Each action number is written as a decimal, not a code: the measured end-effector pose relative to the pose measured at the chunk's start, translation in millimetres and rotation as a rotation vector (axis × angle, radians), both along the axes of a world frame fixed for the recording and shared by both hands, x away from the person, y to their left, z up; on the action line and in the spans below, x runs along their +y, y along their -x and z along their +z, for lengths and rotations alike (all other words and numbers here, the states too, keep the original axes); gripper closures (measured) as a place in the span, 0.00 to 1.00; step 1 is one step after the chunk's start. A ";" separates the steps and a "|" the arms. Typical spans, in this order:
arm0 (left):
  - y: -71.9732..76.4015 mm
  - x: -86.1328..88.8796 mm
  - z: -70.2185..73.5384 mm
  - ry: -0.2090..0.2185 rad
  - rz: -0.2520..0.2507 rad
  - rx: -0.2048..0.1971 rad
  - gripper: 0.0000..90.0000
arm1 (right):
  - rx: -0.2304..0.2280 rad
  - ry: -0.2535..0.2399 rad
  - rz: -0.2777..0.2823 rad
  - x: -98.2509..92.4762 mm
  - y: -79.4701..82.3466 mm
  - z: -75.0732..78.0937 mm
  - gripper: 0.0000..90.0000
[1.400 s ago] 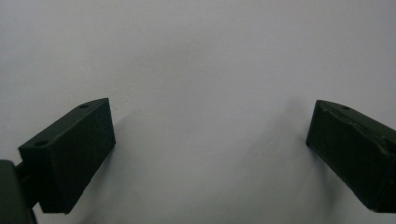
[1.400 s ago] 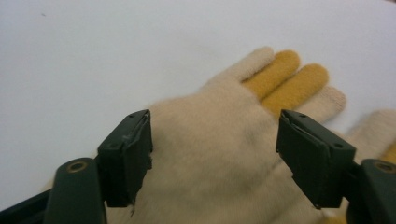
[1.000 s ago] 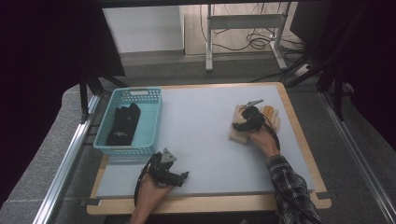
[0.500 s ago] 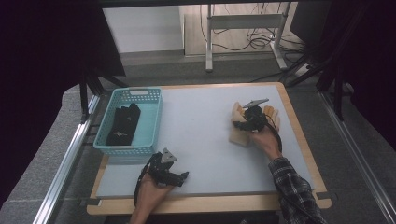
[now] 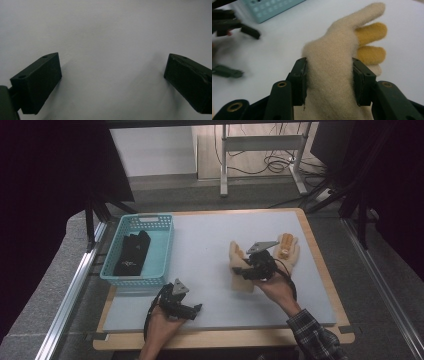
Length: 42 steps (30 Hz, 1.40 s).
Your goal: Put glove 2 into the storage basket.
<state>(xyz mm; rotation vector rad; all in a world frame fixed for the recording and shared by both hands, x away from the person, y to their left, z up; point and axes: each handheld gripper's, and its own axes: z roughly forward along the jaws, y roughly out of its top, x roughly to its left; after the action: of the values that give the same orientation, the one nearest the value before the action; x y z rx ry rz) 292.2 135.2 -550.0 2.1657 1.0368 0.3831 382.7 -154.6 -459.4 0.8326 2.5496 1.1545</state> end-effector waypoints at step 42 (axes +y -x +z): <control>0.2 -0.1 -0.1 0.004 0.003 0.001 0.02 | 0.086 0.038 -0.042 -12.2 -6.9 -53.5 0.77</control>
<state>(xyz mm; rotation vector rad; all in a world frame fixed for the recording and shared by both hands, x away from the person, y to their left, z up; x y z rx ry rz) 292.0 135.1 -550.2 2.1619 1.0403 0.3808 389.7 -166.8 -512.8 0.9416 2.6000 1.0772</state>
